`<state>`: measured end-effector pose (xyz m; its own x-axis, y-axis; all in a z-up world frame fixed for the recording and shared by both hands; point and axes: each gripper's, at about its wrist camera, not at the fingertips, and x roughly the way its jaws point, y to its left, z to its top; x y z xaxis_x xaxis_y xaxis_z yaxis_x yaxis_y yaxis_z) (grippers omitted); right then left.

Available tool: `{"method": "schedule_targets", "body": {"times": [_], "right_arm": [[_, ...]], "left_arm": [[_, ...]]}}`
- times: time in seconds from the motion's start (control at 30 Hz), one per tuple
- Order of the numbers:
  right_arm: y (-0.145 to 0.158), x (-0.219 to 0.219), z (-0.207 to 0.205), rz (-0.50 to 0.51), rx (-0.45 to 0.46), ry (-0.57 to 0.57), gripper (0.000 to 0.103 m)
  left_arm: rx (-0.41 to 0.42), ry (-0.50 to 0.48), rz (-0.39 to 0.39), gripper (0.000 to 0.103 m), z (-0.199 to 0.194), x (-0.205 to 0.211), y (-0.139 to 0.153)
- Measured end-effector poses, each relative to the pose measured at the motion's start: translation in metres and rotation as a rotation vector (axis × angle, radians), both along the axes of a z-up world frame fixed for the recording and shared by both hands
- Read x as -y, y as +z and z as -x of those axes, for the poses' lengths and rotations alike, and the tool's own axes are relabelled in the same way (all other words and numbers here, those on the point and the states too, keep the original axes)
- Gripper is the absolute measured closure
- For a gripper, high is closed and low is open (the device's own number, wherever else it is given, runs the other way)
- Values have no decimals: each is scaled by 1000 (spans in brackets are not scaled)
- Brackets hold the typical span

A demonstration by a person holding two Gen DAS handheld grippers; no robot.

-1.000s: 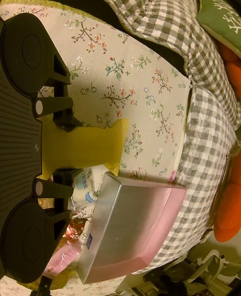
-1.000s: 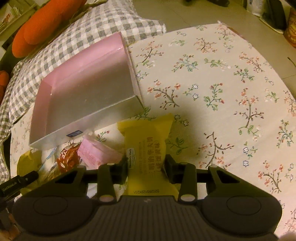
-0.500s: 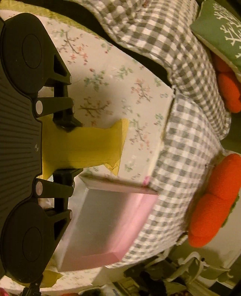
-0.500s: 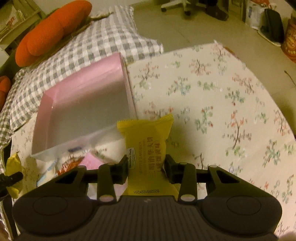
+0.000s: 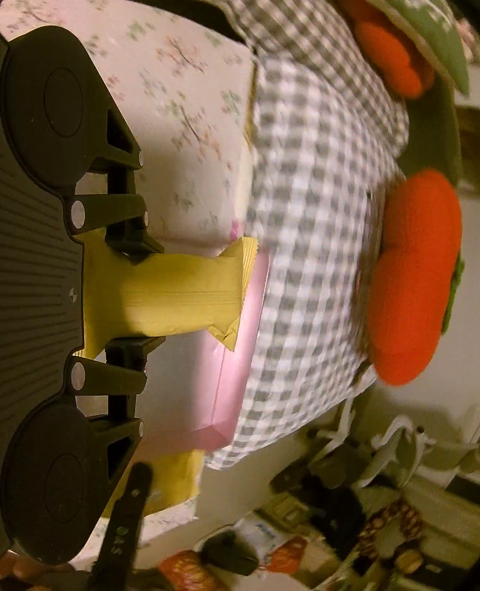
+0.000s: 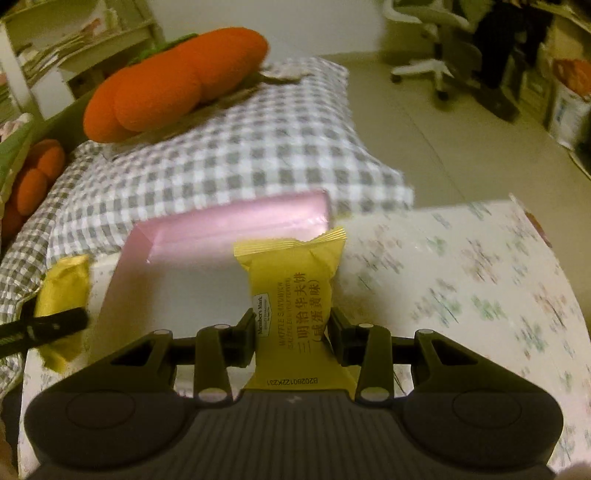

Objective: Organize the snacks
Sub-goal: 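Carry both yellow pastries into the pink-lined box and open both tools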

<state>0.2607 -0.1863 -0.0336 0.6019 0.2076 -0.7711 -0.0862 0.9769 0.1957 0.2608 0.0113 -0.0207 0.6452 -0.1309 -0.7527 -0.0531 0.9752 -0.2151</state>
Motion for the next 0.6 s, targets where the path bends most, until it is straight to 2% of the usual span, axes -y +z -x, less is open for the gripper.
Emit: {"method": "schedule_targets", "body": {"times": [0.2,0.5,0.57,0.6], "right_arm": [[-10,-9,-18,21,20,22,67],[-37,-24,-27,59,-25,33,66],[-39,-25,-26,64,-32,33,64],[-38,-25,-25,72,-31,26,60]], "left_arm": [[3,-47,-55,63,-21,14,-22],[-36,-54,-155,62,-30,19,-51],[-40,-47,-163,60,-30,18,-53],[-38,-48,-154,59,-30,17,-52]]}}
